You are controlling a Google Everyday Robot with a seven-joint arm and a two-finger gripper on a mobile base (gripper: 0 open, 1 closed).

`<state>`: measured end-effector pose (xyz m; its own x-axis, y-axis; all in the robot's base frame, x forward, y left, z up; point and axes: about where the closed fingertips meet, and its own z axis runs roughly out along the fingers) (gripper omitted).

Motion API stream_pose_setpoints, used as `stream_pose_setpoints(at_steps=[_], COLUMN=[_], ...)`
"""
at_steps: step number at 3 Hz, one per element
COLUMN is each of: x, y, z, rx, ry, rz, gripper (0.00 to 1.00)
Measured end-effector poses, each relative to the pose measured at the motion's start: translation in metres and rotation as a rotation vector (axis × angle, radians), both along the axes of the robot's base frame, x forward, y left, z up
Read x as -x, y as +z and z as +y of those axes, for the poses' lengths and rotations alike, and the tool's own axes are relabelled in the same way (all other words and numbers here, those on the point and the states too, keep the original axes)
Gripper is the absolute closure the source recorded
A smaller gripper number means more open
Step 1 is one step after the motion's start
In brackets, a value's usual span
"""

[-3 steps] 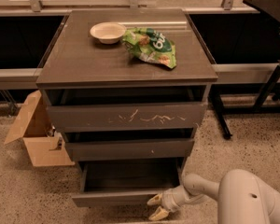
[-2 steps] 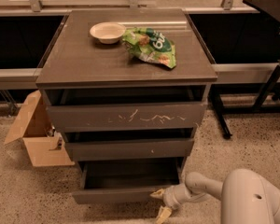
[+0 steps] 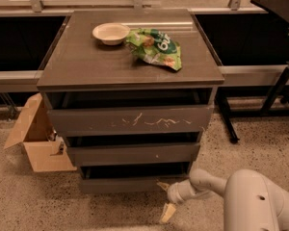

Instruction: Close bottom drawer

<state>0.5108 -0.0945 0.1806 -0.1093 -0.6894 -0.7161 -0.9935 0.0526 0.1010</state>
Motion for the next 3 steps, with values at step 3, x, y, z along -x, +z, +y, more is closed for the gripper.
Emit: stream_pose_setpoints(at_steps=[3], x=[-0.074], y=[0.011], z=[0.003], rx=[0.025], ry=[0.018], rz=[-0.033], gripper=[0.0])
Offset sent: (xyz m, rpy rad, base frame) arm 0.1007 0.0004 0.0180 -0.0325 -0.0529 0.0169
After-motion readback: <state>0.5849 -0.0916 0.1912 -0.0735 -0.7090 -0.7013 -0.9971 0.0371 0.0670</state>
